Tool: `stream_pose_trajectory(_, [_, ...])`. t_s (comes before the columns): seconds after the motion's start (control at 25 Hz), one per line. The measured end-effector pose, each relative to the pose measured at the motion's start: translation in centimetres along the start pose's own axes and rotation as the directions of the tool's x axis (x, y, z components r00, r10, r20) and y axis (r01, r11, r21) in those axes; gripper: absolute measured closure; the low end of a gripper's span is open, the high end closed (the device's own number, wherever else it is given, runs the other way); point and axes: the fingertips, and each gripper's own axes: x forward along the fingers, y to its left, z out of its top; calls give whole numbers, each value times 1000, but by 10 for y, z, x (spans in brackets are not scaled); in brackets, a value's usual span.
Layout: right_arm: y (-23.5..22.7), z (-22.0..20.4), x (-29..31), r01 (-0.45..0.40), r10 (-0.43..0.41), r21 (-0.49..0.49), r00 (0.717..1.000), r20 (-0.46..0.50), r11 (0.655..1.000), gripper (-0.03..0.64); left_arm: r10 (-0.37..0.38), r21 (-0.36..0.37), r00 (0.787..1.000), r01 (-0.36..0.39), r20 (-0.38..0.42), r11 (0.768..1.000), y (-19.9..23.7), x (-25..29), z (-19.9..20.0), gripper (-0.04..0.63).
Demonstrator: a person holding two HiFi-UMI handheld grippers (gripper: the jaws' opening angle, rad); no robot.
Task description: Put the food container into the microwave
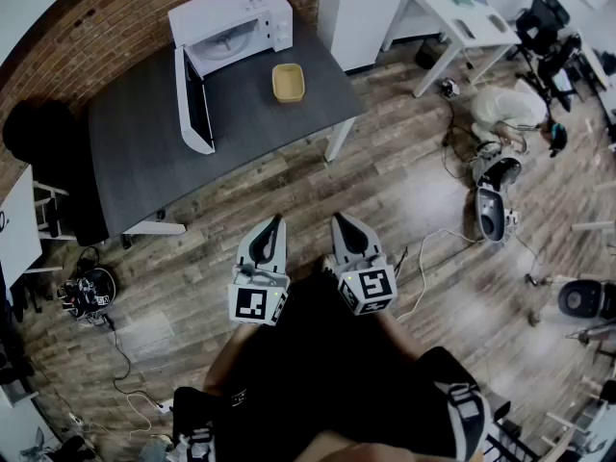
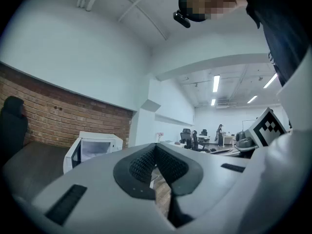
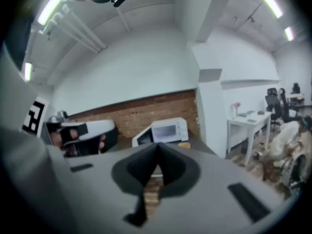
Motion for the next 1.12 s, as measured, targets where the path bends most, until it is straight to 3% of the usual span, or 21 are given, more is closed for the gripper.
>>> stream_pose_trajectory(0.64, [-5, 2, -10, -15, 15, 10, 999, 33, 1000, 584, 3, 9, 1000, -3, -1, 1000, -13, -2, -4, 564])
stream_pose_trajectory(1.12, [-34, -1, -25, -33, 33, -1, 999, 13, 999, 584, 20, 37, 1000, -20, -11, 999, -40, 12, -16, 564])
